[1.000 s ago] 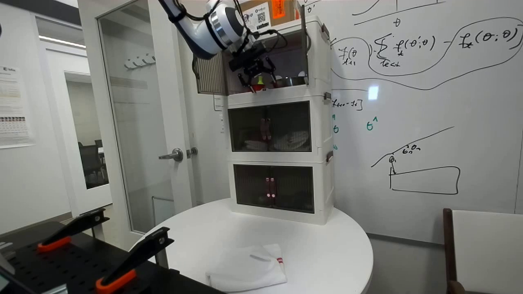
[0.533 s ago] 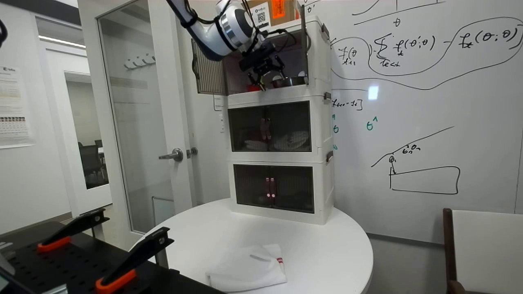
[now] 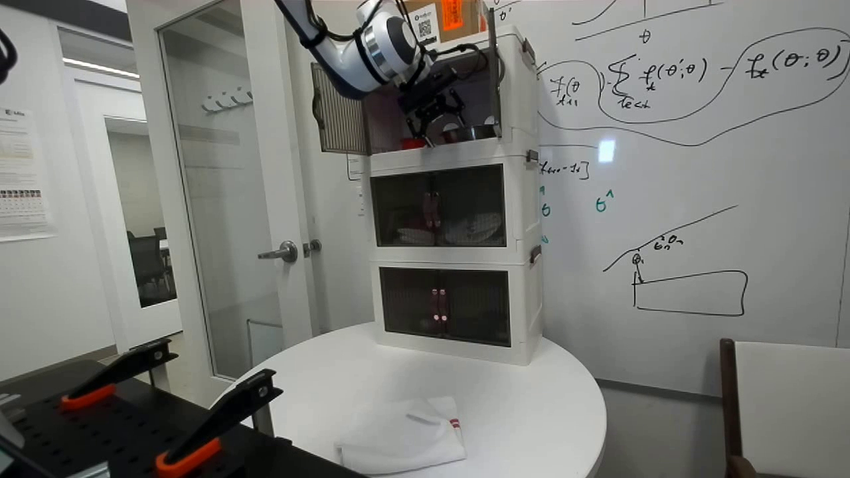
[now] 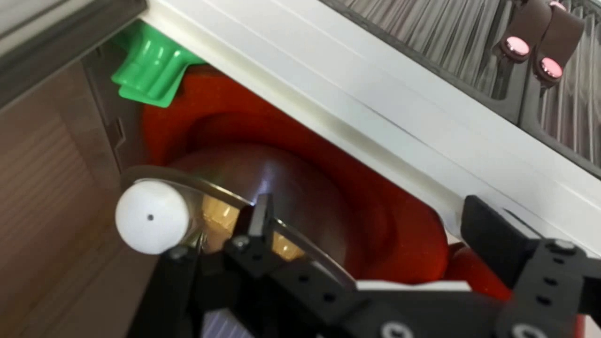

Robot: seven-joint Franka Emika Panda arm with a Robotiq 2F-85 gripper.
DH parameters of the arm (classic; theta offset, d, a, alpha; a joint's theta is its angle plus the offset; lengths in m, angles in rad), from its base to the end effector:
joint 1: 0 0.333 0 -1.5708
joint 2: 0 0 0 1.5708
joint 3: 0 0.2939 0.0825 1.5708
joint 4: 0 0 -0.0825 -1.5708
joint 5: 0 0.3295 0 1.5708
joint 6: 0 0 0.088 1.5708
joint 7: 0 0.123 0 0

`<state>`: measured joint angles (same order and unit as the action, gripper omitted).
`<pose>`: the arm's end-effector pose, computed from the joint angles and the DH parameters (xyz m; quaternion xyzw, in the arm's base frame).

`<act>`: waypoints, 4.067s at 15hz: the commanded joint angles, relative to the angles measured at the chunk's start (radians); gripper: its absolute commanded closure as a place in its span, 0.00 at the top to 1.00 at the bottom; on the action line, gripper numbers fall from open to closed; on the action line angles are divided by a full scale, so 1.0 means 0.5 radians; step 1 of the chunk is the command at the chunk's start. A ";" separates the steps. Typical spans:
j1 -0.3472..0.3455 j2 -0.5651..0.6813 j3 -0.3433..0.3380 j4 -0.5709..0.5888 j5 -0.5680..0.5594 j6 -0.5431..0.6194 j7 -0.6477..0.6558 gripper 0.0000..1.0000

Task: Remove the silver bowl from the open cabinet and put it on the table.

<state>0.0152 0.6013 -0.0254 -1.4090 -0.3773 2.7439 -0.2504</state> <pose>0.7143 0.0096 0.4285 0.8923 0.2486 0.3311 0.1802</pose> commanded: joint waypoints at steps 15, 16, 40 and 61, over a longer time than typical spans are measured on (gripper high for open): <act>0.030 0.067 -0.103 0.189 -0.169 0.044 -0.272 1.00; 0.036 0.078 -0.105 0.193 -0.182 0.042 -0.275 1.00; 0.056 0.093 -0.003 0.203 -0.184 0.009 -0.469 0.03; 0.096 -0.557 0.079 -0.206 -0.101 -0.713 -0.571 0.03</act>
<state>0.0380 0.4176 0.0187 -1.4009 -0.4085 2.4183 -0.5929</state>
